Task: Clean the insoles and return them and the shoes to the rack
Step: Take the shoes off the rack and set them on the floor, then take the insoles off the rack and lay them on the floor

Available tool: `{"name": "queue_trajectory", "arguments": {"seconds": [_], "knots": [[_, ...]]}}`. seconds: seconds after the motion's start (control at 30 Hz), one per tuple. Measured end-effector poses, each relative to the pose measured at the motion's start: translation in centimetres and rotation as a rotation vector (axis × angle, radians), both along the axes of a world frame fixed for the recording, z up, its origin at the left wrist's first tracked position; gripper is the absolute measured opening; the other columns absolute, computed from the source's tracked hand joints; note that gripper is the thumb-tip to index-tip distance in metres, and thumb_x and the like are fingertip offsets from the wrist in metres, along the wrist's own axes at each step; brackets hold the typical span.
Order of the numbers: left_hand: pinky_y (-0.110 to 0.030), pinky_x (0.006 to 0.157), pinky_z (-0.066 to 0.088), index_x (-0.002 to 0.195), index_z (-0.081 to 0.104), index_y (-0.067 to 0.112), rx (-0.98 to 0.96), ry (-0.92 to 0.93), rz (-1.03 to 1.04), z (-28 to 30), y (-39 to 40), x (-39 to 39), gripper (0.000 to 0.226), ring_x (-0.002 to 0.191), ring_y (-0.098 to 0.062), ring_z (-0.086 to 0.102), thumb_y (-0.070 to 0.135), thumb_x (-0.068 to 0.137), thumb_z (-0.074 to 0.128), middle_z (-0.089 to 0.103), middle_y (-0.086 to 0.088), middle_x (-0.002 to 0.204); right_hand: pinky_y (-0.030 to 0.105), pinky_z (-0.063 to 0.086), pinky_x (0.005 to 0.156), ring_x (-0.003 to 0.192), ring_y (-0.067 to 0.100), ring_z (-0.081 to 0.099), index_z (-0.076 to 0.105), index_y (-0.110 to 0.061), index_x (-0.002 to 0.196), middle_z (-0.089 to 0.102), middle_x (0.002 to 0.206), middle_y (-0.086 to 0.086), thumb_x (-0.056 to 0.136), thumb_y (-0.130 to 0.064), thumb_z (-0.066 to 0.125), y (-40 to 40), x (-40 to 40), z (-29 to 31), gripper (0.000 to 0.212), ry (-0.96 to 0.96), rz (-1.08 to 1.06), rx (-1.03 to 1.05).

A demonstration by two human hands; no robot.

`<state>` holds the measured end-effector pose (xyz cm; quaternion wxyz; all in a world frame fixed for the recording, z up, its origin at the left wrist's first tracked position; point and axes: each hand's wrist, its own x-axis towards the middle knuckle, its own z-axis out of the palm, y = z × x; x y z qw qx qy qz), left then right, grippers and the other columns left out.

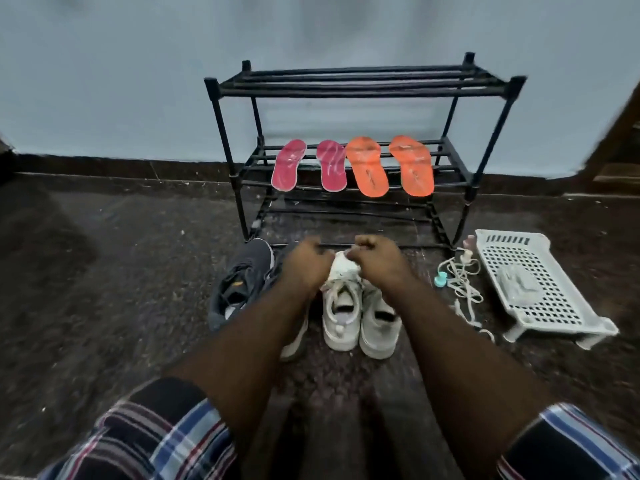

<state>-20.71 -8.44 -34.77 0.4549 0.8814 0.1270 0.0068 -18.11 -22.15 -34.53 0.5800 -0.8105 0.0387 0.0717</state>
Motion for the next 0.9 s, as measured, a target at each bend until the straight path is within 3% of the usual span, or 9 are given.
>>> {"name": "queue_trajectory", "arguments": {"seconds": [0.1, 0.2, 0.3, 0.37, 0.43, 0.57, 0.77, 0.9], "knots": [[-0.030, 0.077, 0.048, 0.130, 0.058, 0.013, -0.367, -0.043, 0.153, 0.0, 1.9, 6.2, 0.040, 0.088, -0.021, 0.063, 0.022, 0.092, 0.065, 0.067, -0.009, 0.111, 0.036, 0.050, 0.079, 0.084, 0.019, 0.060, 0.062, -0.015, 0.113, 0.065, 0.095, 0.005, 0.081, -0.005, 0.071, 2.2, 6.0, -0.6, 0.035, -0.019, 0.000, 0.179], [-0.032, 0.064, 0.048, 0.135, 0.051, 0.020, -0.605, -0.074, 0.242, -0.4, 4.0, 10.7, 0.043, 0.068, -0.014, 0.055, 0.019, 0.094, 0.065, 0.065, -0.006, 0.100, 0.033, 0.056, 0.074, 0.084, 0.016, 0.062, 0.061, -0.015, 0.122, 0.064, 0.096, 0.000, 0.081, -0.006, 0.072, 4.0, 11.0, -0.9, 0.044, -0.032, -0.002, 0.260], [-0.031, 0.066, 0.051, 0.142, 0.045, 0.028, -0.703, -0.085, 0.267, -0.8, 5.5, 13.4, 0.049, 0.073, -0.014, 0.053, 0.022, 0.096, 0.062, 0.063, -0.002, 0.100, 0.031, 0.054, 0.067, 0.085, 0.016, 0.061, 0.056, -0.023, 0.132, 0.065, 0.111, 0.002, 0.082, -0.011, 0.071, 5.3, 13.5, -0.6, 0.053, 0.004, 0.017, 0.288], [-0.033, 0.072, 0.055, 0.144, 0.043, 0.032, -0.775, -0.075, 0.264, -1.0, 5.9, 14.2, 0.050, 0.081, -0.015, 0.055, 0.022, 0.098, 0.058, 0.062, 0.001, 0.113, 0.036, 0.057, 0.071, 0.083, 0.015, 0.059, 0.052, -0.027, 0.135, 0.066, 0.113, 0.001, 0.084, -0.013, 0.070, 5.8, 14.2, -0.5, 0.056, 0.030, 0.031, 0.285], [-0.036, 0.083, 0.058, 0.146, 0.042, 0.033, -0.848, -0.068, 0.259, -0.9, 6.1, 14.2, 0.050, 0.093, -0.018, 0.059, 0.022, 0.100, 0.057, 0.059, 0.005, 0.113, 0.041, 0.058, 0.077, 0.084, 0.015, 0.059, 0.047, -0.026, 0.140, 0.066, 0.112, 0.000, 0.085, -0.014, 0.069, 6.2, 14.5, -0.4, 0.060, 0.053, 0.042, 0.274], [-0.039, 0.093, 0.057, 0.145, 0.047, 0.024, -0.958, -0.104, 0.295, -0.5, 6.1, 13.1, 0.046, 0.100, -0.018, 0.062, 0.019, 0.100, 0.058, 0.062, 0.007, 0.108, 0.032, 0.058, 0.070, 0.096, 0.014, 0.063, 0.044, -0.022, 0.144, 0.065, 0.118, 0.002, 0.084, -0.013, 0.069, 6.2, 14.0, -0.1, 0.066, 0.074, 0.022, 0.305], [-0.036, 0.091, 0.058, 0.143, 0.050, 0.020, -0.968, -0.123, 0.311, -0.3, 4.7, 7.5, 0.043, 0.107, -0.021, 0.066, 0.013, 0.101, 0.055, 0.066, -0.004, 0.121, 0.028, 0.055, 0.064, 0.095, 0.015, 0.066, 0.049, -0.017, 0.139, 0.068, 0.112, 0.001, 0.087, -0.012, 0.068, 5.8, 9.1, -1.0, 0.055, 0.071, -0.018, 0.439], [-0.029, 0.082, 0.060, 0.135, 0.058, 0.011, -0.996, -0.155, 0.377, -1.4, 2.6, 3.8, 0.036, 0.097, -0.019, 0.069, 0.010, 0.099, 0.058, 0.071, -0.006, 0.110, 0.027, 0.056, 0.067, 0.080, 0.014, 0.064, 0.060, -0.013, 0.126, 0.070, 0.100, 0.001, 0.091, -0.014, 0.065, 5.5, 4.7, -1.1, 0.035, 0.037, -0.101, 0.518]]}}
